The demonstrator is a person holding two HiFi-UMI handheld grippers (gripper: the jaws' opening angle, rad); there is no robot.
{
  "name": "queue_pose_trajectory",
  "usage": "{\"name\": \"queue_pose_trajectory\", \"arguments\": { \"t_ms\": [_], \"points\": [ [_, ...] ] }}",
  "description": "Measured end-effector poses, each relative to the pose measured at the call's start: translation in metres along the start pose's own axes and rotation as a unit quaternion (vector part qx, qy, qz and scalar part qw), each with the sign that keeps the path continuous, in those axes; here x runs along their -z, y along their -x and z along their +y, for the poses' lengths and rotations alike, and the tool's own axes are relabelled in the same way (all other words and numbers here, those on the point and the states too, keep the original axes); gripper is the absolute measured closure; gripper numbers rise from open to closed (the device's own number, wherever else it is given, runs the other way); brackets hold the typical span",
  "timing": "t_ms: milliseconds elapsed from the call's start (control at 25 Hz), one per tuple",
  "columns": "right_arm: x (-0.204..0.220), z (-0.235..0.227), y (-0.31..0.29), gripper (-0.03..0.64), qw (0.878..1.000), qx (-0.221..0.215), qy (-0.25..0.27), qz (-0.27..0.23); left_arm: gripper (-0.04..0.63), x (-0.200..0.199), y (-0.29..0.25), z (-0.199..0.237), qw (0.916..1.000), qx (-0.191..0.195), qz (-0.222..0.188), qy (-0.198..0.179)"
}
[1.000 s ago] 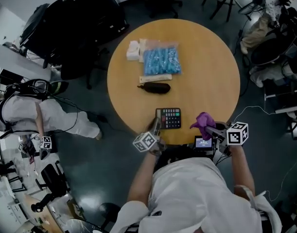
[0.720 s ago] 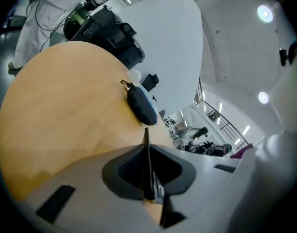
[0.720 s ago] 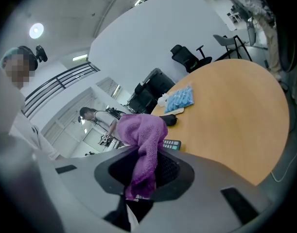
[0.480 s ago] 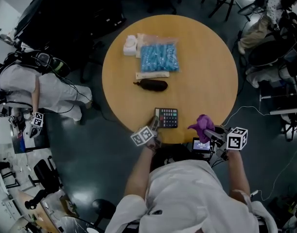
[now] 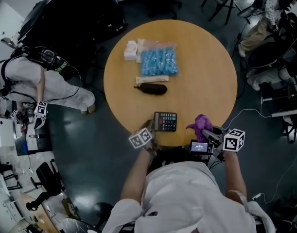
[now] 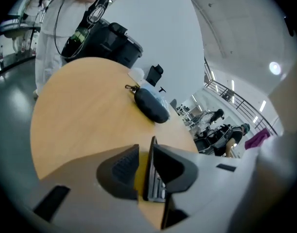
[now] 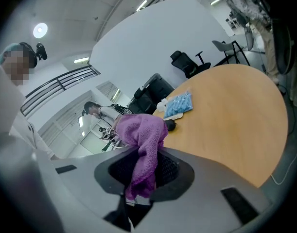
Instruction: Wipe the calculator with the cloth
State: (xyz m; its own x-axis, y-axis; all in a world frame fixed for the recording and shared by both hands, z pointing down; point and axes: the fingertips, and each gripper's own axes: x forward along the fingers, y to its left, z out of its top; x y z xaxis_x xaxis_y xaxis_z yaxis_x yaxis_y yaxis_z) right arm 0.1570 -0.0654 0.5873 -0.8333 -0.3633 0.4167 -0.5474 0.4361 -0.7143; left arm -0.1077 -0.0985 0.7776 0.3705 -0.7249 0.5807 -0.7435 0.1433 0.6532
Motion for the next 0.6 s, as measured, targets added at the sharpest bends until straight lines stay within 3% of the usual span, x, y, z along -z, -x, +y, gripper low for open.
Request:
{"name": "queue_pose_trajectory", "arguments": {
  "t_ms": [80, 160, 240, 280, 360, 480, 520, 560, 600],
  "points": [
    [-0.01, 0.0, 0.001, 0.534, 0.999, 0.027, 0.034, -0.019, 0.518, -0.02, 0.018, 0.002, 0.999, -0.021, -0.028, -0.03],
    [-0.026, 0.005, 0.006, 0.534, 0.992, 0.072, 0.091, -0.048, 0.518, -0.051, 0.046, -0.007, 0.993, -0.036, -0.081, -0.078],
    [-0.047, 0.018, 0.012, 0.534, 0.975, 0.122, 0.164, -0.088, 0.522, -0.088, 0.084, -0.034, 0.9796, -0.032, -0.151, -0.128],
    [-0.059, 0.029, 0.016, 0.534, 0.963, 0.143, 0.201, -0.112, 0.562, -0.105, 0.104, -0.054, 0.9706, -0.022, -0.184, -0.154],
    [-0.081, 0.057, 0.024, 0.534, 0.934, 0.171, 0.269, -0.164, 0.588, -0.131, 0.146, -0.105, 0.9419, 0.001, -0.243, -0.231],
    [-0.105, 0.102, 0.034, 0.532, 0.892, 0.19, 0.33, -0.244, 0.588, -0.146, 0.2, -0.189, 0.8703, 0.011, -0.326, -0.369],
    [-0.109, 0.112, 0.035, 0.532, 0.882, 0.193, 0.338, -0.266, 0.588, -0.145, 0.208, -0.21, 0.854, 0.013, -0.338, -0.395],
    [-0.109, 0.117, 0.034, 0.532, 0.877, 0.193, 0.338, -0.283, 0.588, -0.14, 0.209, -0.223, 0.8486, 0.015, -0.337, -0.408],
    [-0.105, 0.118, 0.03, 0.532, 0.877, 0.192, 0.33, -0.291, 0.588, -0.132, 0.203, -0.227, 0.8536, 0.016, -0.323, -0.408]
  ]
}}
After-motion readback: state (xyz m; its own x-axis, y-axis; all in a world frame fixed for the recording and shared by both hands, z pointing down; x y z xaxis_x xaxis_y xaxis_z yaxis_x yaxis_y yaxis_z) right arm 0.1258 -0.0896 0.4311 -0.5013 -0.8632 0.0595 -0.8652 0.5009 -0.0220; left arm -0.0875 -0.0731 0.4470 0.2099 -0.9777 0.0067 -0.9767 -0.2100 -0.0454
